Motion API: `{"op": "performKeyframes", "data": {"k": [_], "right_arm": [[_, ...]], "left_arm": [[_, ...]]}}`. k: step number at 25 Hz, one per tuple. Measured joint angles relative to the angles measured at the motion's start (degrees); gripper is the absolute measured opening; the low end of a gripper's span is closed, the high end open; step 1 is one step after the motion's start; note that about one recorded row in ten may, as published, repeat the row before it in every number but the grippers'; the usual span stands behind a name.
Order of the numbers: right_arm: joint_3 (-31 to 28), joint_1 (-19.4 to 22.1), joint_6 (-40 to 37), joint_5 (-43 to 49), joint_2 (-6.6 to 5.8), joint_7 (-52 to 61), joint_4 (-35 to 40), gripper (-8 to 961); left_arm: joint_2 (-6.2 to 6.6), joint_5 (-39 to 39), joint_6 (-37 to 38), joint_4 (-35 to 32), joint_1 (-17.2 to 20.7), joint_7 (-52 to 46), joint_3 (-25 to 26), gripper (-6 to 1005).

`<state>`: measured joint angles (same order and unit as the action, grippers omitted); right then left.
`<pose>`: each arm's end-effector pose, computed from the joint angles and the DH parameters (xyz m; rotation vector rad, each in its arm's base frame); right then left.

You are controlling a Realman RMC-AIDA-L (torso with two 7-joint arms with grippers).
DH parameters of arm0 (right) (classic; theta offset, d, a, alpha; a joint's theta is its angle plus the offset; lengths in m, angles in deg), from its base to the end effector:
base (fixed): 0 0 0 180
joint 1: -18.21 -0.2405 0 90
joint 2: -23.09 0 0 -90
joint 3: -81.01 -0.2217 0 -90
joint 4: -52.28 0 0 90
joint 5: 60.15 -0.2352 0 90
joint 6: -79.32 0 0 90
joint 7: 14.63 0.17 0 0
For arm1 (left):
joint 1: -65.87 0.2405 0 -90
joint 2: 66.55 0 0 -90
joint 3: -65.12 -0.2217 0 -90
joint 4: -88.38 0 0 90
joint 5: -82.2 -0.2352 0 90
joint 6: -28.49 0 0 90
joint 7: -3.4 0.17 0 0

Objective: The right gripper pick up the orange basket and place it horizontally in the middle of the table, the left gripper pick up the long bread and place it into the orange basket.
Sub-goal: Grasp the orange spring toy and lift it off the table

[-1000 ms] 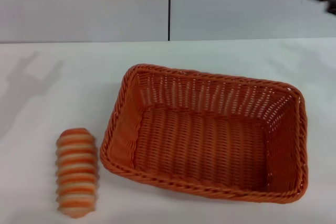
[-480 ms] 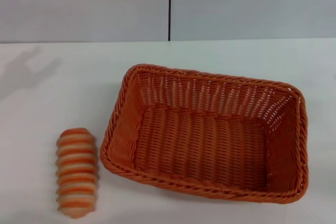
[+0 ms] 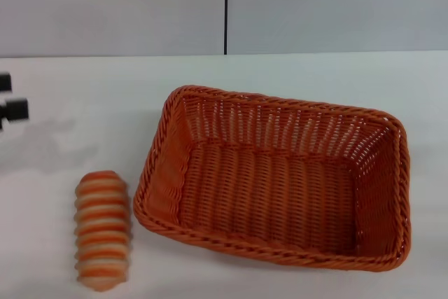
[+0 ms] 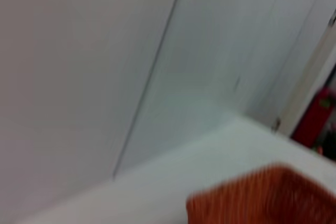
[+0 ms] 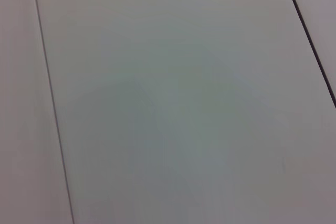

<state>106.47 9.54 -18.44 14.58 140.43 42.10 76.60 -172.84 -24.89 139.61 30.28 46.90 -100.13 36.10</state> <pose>0.3388 0.2557 0.0987 -1.7410 0.5561 1.1547 -0.2671 0.2951 0.1741 -2.5598 -0.8320 -0.7309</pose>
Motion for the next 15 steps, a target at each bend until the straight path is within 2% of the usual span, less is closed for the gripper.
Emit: {"op": "performKeyframes", "data": {"k": [1, 2, 5, 7, 10, 13, 15], "right_arm": [[0.0, -0.2, 0.2, 0.0, -0.02, 0.0, -0.3, 650], [0.0, -0.2, 0.2, 0.0, -0.02, 0.0, -0.3, 650], [0.0, -0.5, 0.3, 0.0, -0.14, 0.0, -0.8, 651], [0.0, -0.9, 0.4, 0.0, -0.21, -0.1, -1.1, 651], [0.2, -1.3, 0.9, 0.0, -0.3, -0.3, -1.6, 651], [0.5, -1.7, 1.7, 0.1, -0.34, -0.5, -1.9, 651], [0.6, -1.8, 1.9, 0.1, -0.35, -0.5, -1.9, 651]], "left_arm": [[-1.48, -5.5, 0.4, -2.6, 0.2, -0.5, -0.8, 735], [-1.48, -5.5, 0.4, -2.6, 0.2, -0.5, -0.8, 735], [-3.16, -13.7, -0.5, -2.3, 0.0, 0.7, -1.0, 734], [-3.16, -13.7, -0.5, -2.3, 0.0, 0.7, -1.0, 733], [-4.02, -16.8, -1.3, -2.0, 0.2, 1.7, -1.0, 732], [-4.08, -17.4, -1.5, -1.6, 0.3, 1.7, -1.0, 731], [-4.25, -20.0, -1.7, 1.3, 0.5, 2.6, -1.1, 731]]}}
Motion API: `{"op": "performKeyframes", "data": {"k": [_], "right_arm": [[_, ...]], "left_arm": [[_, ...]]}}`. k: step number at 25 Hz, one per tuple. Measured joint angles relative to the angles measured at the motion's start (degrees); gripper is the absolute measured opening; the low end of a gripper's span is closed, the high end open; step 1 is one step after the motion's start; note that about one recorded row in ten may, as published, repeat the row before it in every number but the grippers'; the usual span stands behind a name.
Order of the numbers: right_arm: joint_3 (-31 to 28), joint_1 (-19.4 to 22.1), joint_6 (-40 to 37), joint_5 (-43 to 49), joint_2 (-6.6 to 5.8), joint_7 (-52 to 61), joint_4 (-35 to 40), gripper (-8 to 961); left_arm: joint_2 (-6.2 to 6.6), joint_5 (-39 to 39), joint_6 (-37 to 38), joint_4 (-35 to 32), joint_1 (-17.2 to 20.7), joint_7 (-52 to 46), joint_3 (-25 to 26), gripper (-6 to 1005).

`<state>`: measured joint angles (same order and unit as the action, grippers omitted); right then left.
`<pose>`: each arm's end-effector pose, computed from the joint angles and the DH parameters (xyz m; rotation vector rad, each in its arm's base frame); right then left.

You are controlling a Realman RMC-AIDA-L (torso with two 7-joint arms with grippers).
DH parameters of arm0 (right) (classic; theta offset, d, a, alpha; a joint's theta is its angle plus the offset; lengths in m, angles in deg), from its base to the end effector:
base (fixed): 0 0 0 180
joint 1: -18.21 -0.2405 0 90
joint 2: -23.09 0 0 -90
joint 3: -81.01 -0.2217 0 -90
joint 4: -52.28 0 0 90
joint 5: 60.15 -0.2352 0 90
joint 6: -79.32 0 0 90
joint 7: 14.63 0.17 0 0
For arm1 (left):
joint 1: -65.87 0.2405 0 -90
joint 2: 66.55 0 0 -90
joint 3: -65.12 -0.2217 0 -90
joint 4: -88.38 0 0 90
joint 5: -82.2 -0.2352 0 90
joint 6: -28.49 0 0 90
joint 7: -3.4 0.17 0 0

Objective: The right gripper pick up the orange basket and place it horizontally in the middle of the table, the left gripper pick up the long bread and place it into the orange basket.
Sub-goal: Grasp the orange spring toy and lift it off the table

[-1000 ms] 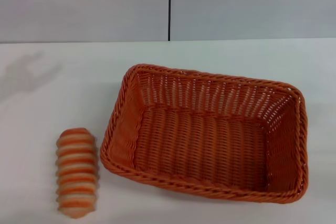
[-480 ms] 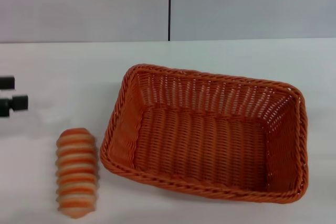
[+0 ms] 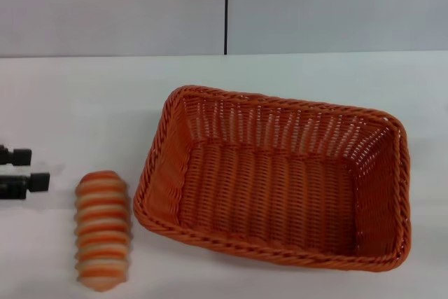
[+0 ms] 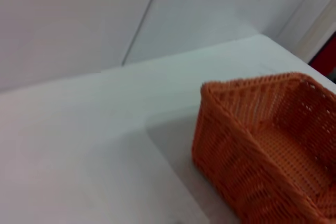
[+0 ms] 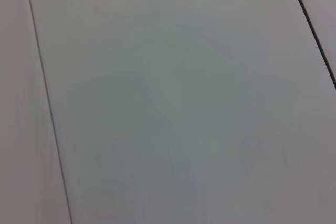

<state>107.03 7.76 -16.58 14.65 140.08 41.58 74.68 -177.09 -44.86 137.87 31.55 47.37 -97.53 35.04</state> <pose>0.3372 0.2666 0.0917 -1.7486 0.5793 1.1542 -0.3116 0.2722 0.1184 -2.6453 -1.1021 -0.3869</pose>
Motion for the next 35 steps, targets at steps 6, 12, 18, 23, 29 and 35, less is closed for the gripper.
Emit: {"op": "performKeyframes", "data": {"k": [6, 12, 18, 23, 29, 35], "right_arm": [[0.0, -0.7, 0.1, 0.4, 0.0, 0.0, -0.2, 650], [0.1, -0.8, 0.7, 1.2, 0.38, -0.5, -0.3, 650], [0.1, -1.0, 0.7, 1.4, 0.28, -1.1, -1.6, 650], [0.1, -1.0, 0.6, 1.4, 0.12, -1.5, -2.0, 651], [0.2, -1.0, 0.4, 1.4, 0.04, -1.5, -2.3, 651], [0.2, -1.0, 0.3, 1.4, -0.02, -1.5, -2.4, 651]], "left_arm": [[-1.0, -2.7, -1.1, 3.9, -0.5, 2.9, -0.1, 729], [-1.98, -3.9, -3.5, 5.7, -0.6, 4.1, -0.3, 727], [-2.12, -4.0, -6.5, 8.8, -0.9, 4.8, -2.1, 725], [-2.38, -4.0, -8.3, 10.5, -1.4, 5.4, -3.2, 723], [-3.44, -4.1, -11.0, 10.8, -1.9, 5.9, -4.9, 721], [-3.62, -4.1, -12.3, 11.8, -2.0, 6.5, -5.2, 719]]}}
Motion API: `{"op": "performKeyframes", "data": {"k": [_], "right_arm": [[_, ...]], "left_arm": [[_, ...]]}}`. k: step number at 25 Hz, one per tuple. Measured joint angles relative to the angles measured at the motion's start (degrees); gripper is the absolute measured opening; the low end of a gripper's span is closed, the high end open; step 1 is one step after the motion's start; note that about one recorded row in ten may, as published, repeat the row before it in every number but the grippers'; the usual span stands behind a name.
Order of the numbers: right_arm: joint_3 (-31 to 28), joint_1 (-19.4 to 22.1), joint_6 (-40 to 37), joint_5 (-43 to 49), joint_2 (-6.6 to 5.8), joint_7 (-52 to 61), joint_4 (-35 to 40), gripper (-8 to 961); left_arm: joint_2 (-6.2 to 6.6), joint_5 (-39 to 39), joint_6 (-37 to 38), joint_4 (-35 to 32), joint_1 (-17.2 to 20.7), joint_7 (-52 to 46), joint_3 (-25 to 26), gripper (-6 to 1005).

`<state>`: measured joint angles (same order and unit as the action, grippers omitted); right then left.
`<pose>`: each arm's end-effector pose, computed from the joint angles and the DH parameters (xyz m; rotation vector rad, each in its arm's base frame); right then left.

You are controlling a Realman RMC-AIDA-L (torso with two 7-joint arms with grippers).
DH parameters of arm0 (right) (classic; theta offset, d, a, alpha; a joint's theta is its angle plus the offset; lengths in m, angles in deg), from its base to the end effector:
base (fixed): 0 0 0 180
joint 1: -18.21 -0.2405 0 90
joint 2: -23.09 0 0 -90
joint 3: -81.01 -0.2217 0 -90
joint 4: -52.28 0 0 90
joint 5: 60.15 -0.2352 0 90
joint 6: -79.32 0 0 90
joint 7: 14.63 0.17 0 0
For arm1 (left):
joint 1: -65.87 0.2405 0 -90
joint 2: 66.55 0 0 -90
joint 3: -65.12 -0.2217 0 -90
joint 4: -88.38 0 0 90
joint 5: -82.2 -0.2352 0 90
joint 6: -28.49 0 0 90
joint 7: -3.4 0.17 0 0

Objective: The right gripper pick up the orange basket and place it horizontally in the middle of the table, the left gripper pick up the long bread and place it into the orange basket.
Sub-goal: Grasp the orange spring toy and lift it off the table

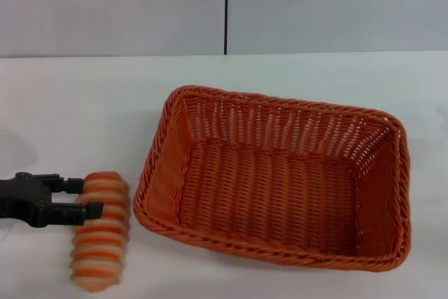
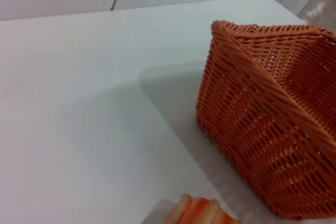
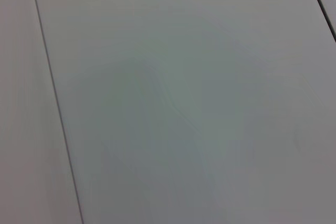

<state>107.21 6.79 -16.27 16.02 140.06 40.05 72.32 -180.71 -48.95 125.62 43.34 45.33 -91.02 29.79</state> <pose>0.3347 0.2689 0.0787 -1.7738 0.5959 1.1548 -0.3293 0.2792 0.0431 -2.6899 -1.1433 -0.3209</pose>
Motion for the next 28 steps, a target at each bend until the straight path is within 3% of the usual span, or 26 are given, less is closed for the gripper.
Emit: {"op": "performKeyframes", "data": {"k": [28], "right_arm": [[-0.7, 0.1, -0.9, -0.5, -0.07, 0.4, 0.0, 650]], "left_arm": [[0.42, 0.0, -0.3, 2.8, 0.1, 2.4, -0.9, 710]]}}
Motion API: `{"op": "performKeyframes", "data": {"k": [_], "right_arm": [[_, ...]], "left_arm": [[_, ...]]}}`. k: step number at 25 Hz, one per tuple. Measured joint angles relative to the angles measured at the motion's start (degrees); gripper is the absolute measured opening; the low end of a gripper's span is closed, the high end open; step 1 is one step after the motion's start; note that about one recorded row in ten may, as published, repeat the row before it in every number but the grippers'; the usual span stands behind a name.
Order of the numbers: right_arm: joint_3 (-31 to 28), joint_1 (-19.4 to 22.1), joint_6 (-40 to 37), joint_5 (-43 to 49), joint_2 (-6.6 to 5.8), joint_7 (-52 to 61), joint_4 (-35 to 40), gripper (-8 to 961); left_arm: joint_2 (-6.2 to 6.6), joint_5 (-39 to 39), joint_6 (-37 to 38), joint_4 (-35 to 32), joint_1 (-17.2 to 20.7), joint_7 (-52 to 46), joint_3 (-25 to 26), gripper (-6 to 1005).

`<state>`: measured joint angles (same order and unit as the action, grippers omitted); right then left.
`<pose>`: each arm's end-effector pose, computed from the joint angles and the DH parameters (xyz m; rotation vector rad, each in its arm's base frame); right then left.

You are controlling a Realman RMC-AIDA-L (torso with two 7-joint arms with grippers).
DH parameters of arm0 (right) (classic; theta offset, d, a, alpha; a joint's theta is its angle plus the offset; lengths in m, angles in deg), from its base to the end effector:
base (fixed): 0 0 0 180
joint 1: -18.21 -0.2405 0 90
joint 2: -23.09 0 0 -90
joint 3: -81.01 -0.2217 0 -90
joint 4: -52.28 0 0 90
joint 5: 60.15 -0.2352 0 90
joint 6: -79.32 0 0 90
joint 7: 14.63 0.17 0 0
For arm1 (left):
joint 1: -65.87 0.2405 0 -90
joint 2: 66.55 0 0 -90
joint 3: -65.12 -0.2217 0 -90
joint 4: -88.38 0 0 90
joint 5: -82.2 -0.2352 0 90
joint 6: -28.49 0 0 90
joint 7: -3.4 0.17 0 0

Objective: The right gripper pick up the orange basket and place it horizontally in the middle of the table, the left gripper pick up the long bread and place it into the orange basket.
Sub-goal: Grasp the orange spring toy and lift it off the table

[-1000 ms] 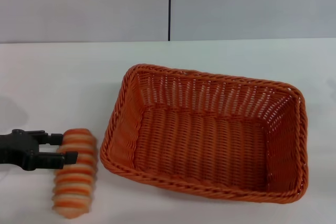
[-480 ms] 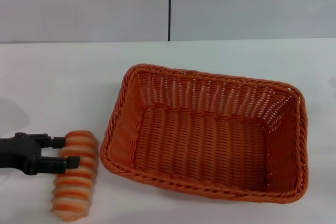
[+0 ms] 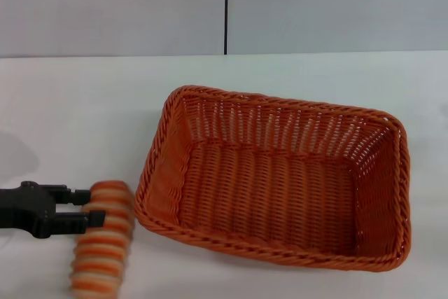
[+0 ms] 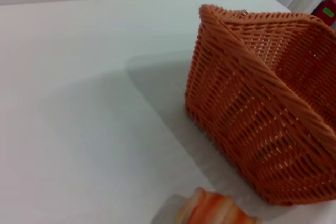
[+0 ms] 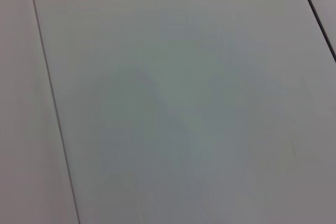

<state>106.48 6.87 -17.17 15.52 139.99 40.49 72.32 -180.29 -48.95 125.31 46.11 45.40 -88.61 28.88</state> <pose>0.3343 0.2674 0.0833 -1.7552 0.5877 1.1738 -0.3325 0.2729 0.0344 -2.7256 -1.1332 -0.3201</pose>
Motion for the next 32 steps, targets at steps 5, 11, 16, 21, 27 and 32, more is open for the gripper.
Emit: {"op": "performKeyframes", "data": {"k": [5, 11, 16, 21, 27, 32], "right_arm": [[0.0, 0.1, 0.0, -0.1, 0.0, 0.0, 0.0, 650], [-0.1, 0.2, 0.0, -0.1, 0.0, 0.0, -0.2, 651], [-0.5, 0.2, 0.1, -0.1, 0.0, 0.1, -0.2, 650], [-1.2, 0.2, 0.0, -0.1, 0.0, 0.1, -0.3, 650], [-2.5, 0.0, -0.2, -0.2, -0.23, 0.1, -0.3, 651], [-3.1, -0.1, -0.5, -0.2, -0.32, 0.2, -0.3, 651]], "left_arm": [[0.01, 0.0, 0.0, 0.1, 0.3, 0.5, -0.7, 591], [0.01, 0.0, 0.2, 0.1, 0.3, 0.6, -0.7, 439], [0.01, 0.0, 0.4, 0.1, 0.2, 0.6, -0.9, 382], [0.02, 0.0, 0.8, 0.0, -0.1, 0.7, -0.9, 356], [0.39, 0.0, 1.4, 0.0, -0.5, 0.7, -0.9, 319], [0.93, 0.2, 2.3, 0.0, -0.7, 0.7, -0.5, 252]]}}
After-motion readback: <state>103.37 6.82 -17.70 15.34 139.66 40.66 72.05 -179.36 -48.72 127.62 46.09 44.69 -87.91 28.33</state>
